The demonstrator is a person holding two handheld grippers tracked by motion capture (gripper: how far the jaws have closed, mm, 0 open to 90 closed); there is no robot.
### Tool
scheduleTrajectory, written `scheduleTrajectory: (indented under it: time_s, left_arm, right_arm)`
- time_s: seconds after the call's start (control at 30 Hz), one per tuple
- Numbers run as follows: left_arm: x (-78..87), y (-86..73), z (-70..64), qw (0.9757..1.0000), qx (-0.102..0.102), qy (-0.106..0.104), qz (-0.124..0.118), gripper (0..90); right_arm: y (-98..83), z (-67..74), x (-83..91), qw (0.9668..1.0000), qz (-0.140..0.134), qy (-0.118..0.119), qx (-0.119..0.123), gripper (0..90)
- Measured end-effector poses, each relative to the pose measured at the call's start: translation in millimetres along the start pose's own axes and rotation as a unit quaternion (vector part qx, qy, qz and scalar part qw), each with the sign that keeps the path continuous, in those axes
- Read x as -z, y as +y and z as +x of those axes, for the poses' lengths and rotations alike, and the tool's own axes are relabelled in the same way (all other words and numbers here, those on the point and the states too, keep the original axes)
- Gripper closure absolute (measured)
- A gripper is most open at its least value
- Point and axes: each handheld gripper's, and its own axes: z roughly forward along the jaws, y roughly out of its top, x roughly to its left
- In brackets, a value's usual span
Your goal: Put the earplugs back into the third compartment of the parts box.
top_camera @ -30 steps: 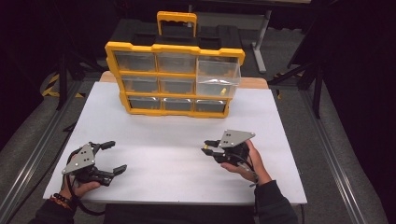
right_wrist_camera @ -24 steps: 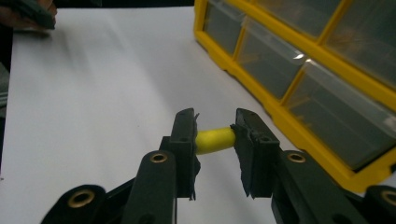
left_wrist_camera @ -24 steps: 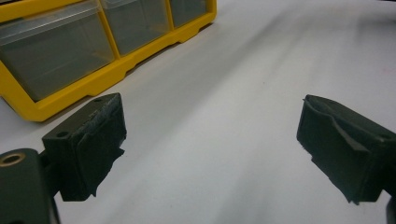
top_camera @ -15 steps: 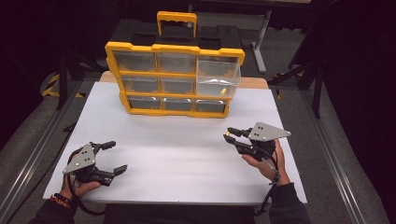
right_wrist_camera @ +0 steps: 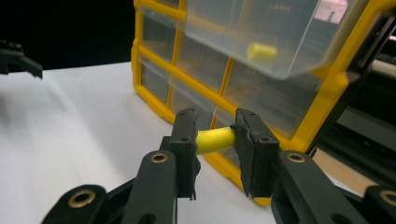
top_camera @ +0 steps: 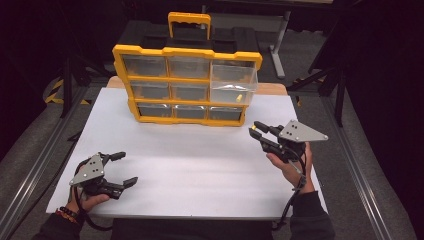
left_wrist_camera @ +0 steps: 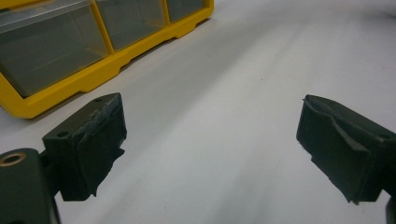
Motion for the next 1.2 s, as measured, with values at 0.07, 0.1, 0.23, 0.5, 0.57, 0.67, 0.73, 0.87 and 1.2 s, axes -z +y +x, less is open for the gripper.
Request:
scheduleTrajectory:
  time_s: [0.07,0.1,0.23,0.5,0.57,0.67,0.73,0.87,1.2]
  left_arm:
    - [0.3,0.1,-0.1,1.0000,0.000,0.001,-0.001,9.3]
    - [0.4,0.0,0.1,1.0000,0.001,0.001,-0.002,9.3]
    - [1.1,-0.2,0.4,1.0000,0.005,0.000,-0.006,9.3]
    - [1.5,-0.3,0.7,1.0000,0.004,-0.001,-0.007,9.3]
    - [1.4,-0.2,0.7,1.0000,0.004,-0.001,-0.007,9.3]
    - [1.0,0.0,0.0,1.0000,0.003,-0.001,-0.005,9.3]
    - [1.1,0.0,0.0,1.0000,0.004,-0.001,-0.005,9.3]
    - [1.6,-0.1,0.2,1.0000,0.003,-0.001,-0.005,9.3]
    - [2.1,-0.6,1.3,1.0000,0.005,-0.002,-0.007,9.3]
  right_arm:
    - [8.3,-2.4,-0.9,1.0000,-0.004,-0.005,0.006,70.2]
    - [13.4,-3.8,-1.3,0.9999,-0.008,-0.005,0.009,70.2]
    - [32.7,-9.0,-0.7,0.9987,-0.049,-0.010,0.003,70.1]
    - [65.1,-14.5,-8.5,0.9973,-0.062,-0.031,0.026,70.0]
    - [75.6,-16.7,-11.1,0.9970,-0.058,-0.038,0.037,70.1]
    - [90.3,-20.3,-15.6,0.9964,-0.054,-0.043,0.048,70.0]
    - [99.3,-22.2,-19.4,0.9961,-0.048,-0.048,0.056,69.9]
    - [113.0,-27.4,-28.4,0.9956,-0.038,-0.060,0.062,69.8]
    - [124.3,-52.6,-48.5,0.9961,-0.031,-0.080,0.021,69.0]
